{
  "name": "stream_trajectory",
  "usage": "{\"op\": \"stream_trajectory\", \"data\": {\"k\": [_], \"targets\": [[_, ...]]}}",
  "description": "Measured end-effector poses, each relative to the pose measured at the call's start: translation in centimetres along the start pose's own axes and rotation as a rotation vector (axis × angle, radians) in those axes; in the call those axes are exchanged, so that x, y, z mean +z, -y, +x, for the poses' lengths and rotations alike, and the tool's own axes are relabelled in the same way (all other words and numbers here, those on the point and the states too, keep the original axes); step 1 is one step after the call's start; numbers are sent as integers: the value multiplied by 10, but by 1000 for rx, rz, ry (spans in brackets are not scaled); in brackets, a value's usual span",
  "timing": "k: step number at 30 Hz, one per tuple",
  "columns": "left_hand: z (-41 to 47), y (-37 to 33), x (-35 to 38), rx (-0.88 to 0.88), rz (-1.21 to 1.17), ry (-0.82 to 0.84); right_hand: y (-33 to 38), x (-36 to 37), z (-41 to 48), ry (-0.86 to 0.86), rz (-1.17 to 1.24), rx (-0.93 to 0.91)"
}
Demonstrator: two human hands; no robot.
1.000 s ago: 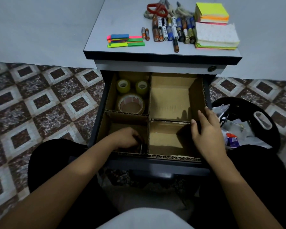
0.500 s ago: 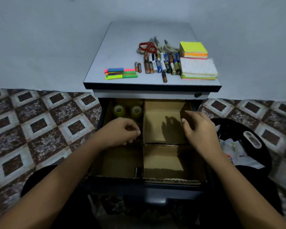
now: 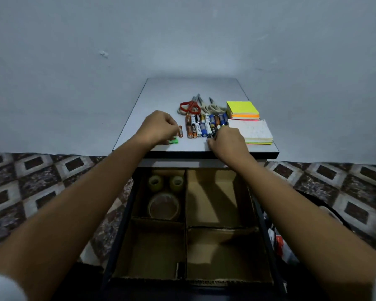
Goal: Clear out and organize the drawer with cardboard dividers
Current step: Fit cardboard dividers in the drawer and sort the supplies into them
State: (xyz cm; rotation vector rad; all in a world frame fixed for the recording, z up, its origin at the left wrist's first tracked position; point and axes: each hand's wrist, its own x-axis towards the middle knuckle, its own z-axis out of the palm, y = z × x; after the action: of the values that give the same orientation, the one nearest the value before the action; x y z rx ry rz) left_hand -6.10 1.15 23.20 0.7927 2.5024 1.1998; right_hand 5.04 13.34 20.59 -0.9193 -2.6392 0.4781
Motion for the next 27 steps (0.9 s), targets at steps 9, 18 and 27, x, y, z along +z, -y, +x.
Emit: {"op": "stream_trajectory", "data": {"k": [9,18,27], "targets": [[59,10,0,-101,227,-29,3,9,9,4,-97,-3],[74,2,11,-271,77,63,-5,7,5,-55,26,-12],[82,-2,15,-347,43,75,-8,10,5,-77,78,-6]]}}
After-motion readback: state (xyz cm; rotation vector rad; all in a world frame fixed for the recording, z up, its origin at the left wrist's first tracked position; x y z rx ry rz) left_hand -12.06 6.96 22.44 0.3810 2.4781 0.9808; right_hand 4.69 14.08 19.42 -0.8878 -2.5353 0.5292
